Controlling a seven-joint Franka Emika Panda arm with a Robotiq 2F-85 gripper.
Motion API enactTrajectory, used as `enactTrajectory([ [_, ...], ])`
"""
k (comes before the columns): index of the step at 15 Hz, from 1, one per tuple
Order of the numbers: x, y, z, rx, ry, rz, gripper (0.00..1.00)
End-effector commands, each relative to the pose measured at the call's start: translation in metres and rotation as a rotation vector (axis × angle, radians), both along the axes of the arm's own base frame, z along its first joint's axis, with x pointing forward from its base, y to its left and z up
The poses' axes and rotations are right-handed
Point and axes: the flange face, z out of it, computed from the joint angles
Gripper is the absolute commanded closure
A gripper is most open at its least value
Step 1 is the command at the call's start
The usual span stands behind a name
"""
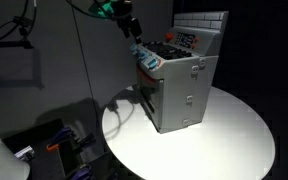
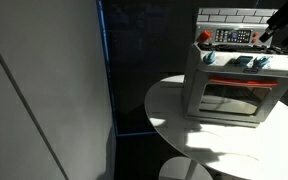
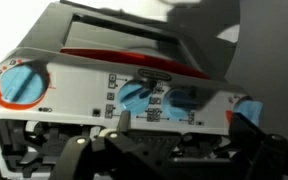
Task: Press the top orange button on the microwave oven controlling panel of the stove
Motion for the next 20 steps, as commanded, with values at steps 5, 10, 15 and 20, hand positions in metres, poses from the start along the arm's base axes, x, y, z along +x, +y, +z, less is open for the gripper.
enactTrajectory([
  [5,0.031,-0.032,0.010,-0.096,-0.065,-0.164,0.00],
  [10,0.048,-0.053,0.018,-0.134,-0.066,-0.262,0.00],
  [15,0.067,-0.072,0.023,-0.162,-0.045,-0.355,0.00],
  [20,0.084,-0.085,0.021,-0.160,0.005,-0.455,0.00],
])
